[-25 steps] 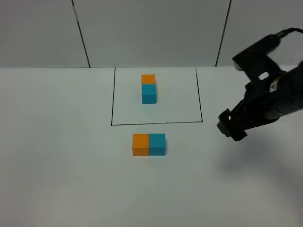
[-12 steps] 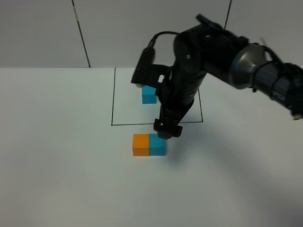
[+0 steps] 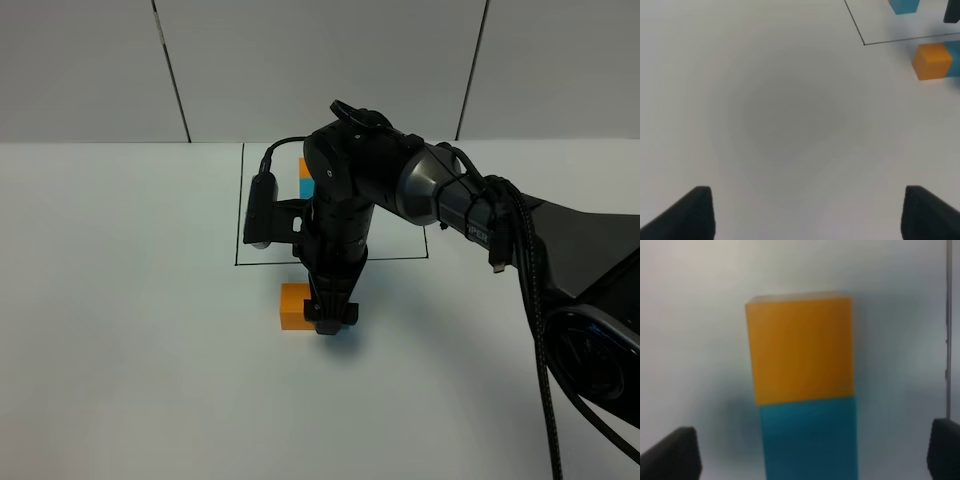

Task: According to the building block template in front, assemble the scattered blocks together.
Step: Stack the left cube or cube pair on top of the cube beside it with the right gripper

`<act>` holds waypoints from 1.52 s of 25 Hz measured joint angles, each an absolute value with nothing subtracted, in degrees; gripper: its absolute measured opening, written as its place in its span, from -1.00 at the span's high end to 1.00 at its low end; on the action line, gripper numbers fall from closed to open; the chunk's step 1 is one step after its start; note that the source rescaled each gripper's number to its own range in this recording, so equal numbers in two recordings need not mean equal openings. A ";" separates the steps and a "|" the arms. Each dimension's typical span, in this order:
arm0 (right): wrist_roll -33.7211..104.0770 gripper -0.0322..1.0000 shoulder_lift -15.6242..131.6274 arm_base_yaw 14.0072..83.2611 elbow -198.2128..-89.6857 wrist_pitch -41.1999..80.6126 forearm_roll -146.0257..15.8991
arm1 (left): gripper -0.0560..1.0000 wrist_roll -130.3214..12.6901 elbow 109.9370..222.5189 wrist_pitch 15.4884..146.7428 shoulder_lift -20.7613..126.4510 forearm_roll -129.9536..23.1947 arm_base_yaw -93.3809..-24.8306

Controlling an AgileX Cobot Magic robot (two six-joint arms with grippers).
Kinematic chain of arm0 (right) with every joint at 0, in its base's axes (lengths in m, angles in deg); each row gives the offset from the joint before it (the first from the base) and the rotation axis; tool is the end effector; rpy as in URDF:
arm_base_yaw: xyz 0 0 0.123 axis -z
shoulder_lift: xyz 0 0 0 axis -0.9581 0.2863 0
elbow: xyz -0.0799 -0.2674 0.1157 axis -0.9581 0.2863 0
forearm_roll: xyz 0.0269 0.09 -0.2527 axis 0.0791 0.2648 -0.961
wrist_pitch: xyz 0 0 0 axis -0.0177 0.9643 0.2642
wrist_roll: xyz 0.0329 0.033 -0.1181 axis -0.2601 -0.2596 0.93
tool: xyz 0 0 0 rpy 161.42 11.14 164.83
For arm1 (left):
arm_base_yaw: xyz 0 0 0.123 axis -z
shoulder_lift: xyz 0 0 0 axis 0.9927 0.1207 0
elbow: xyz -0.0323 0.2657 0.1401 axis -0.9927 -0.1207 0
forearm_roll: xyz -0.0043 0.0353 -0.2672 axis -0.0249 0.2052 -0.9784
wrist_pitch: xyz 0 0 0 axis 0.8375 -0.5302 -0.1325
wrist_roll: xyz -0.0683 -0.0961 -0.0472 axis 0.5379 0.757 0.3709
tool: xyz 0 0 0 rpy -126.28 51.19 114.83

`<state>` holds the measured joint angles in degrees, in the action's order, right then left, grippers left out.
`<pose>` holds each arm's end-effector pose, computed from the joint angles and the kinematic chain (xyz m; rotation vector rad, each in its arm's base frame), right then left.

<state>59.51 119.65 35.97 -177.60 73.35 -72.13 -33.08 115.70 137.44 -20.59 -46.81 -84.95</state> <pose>0.4178 0.3214 0.1293 -1.9765 2.1844 -0.0047 0.0247 -0.0125 0.2738 0.1190 2.0127 -0.0310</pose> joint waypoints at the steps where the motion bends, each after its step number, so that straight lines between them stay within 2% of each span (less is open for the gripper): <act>1: 59.52 -0.69 119.96 35.97 -177.60 72.88 -72.07 | -0.46 -33.08 115.70 137.44 -20.59 -46.81 -84.95; 18: 60.70 -0.40 124.48 35.97 -177.65 69.50 -68.75 | -0.46 -33.08 115.70 137.44 -20.59 -46.81 -84.95; 19: 60.70 -0.29 124.48 35.97 -177.65 69.50 -68.82 | -0.46 -33.08 115.70 137.44 -20.59 -46.81 -84.95; 21: 60.70 0.08 124.48 35.91 -177.72 69.29 -68.86 | -0.46 -33.08 115.70 137.44 -20.59 -46.81 -84.95; 23: 60.46 0.77 124.48 35.86 -177.72 69.30 -68.95 | -0.46 -33.08 115.70 137.44 -20.59 -46.81 -84.95; 24: 59.68 0.92 124.48 35.82 -177.72 69.22 -68.95 | -0.46 -33.08 115.70 137.44 -20.59 -46.81 -84.95; 30: 47.01 0.91 124.42 35.82 -177.72 69.60 -68.95 | -0.46 -33.08 115.70 137.44 -20.59 -46.81 -84.95; 38: 7.42 0.91 118.59 35.82 -177.72 72.73 -69.75 | -0.43 -33.08 115.70 137.44 -20.59 -46.81 -84.95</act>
<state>7.42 118.59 35.82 -177.72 72.73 -69.75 -33.08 115.70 137.44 -20.59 -46.81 -84.95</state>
